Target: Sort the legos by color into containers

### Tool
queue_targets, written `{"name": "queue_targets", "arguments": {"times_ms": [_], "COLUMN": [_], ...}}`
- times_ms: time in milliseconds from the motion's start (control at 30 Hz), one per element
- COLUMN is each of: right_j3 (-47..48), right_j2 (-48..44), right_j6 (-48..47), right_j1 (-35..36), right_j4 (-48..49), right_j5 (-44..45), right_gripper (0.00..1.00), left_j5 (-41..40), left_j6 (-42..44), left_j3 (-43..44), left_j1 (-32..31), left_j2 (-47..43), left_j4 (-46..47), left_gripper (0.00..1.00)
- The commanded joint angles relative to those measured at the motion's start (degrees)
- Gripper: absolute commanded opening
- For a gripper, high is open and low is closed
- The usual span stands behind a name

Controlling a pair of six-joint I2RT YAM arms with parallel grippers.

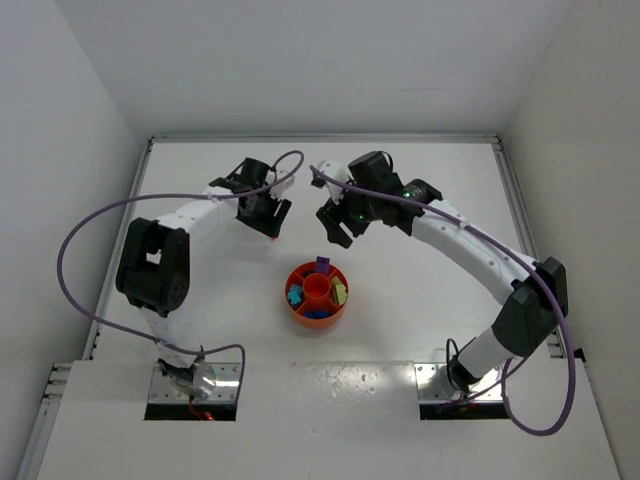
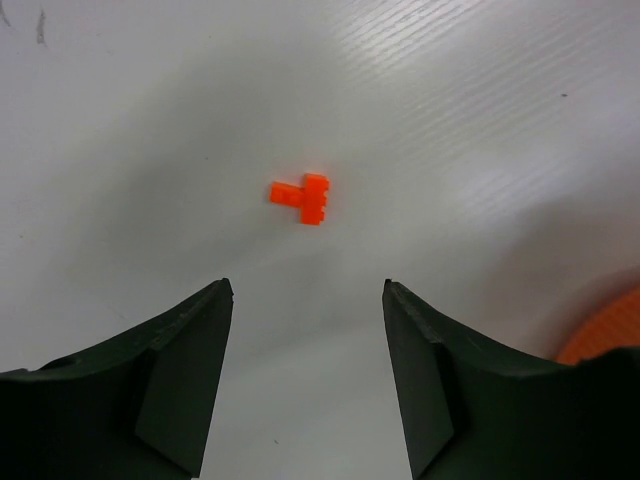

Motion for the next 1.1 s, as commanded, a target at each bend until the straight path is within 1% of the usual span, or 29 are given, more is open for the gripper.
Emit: {"name": "queue_targets", "arguments": {"times_ms": [0,67,133,200,267,300,467,700,1000,1067], "right_j3": [-0.32,-0.32,-0.32,-0.32,-0.32,-0.32,-0.32,0.74,0.74,1.27], "right_j2": [-2.57,-2.57,-2.57,-2.57,-2.04,-2.04,-2.04,-0.90,0.15,0.16], "right_j6": [1.40,1.92,1.93,1.93,1.93,2.45,2.46,2.46,2.46,2.46], "right_j1": [-1.45,-2.06,-2.07,-2.59,-2.60,-2.60,-3.13,-3.65,-3.65,-3.65], "right_j4": [2.61,2.61,2.61,2.61,2.61,2.61,2.61,2.61,2.61,2.61], "right_j5": [1.14,-0.17,-0.18,-0.18,-0.70,-0.71,-2.73,-3.78,-3.78,-3.78], "right_gripper": [0.70,0.70,0.70,0.70,0.70,0.70,0.70,0.70,0.70,0.70], "left_j5": [-6.40,-8.24,-8.87,-8.34,-5.80,-5.27,-5.26,-4.74,-1.40,0.79], "left_j6": [0.41,0.41,0.41,0.93,2.60,3.13,3.92,5.77,7.35,8.58], "left_j3": [3.06,3.76,4.29,4.29,4.29,4.29,6.22,7.97,9.03,9.64], "left_j1": [-1.27,-2.76,-2.77,-3.29,-3.29,-3.29,-3.29,-2.15,0.04,0.57], "left_j2": [1.95,3.61,4.15,5.64,5.64,6.25,9.33,12.67,14.87,15.49], "left_j4": [-1.41,-1.41,-1.41,-1.41,-1.41,-1.41,-2.11,-2.11,-2.64,-2.64], "left_gripper": [0.67,0.67,0.67,0.67,0.67,0.69,0.69,0.69,0.69,0.69]}}
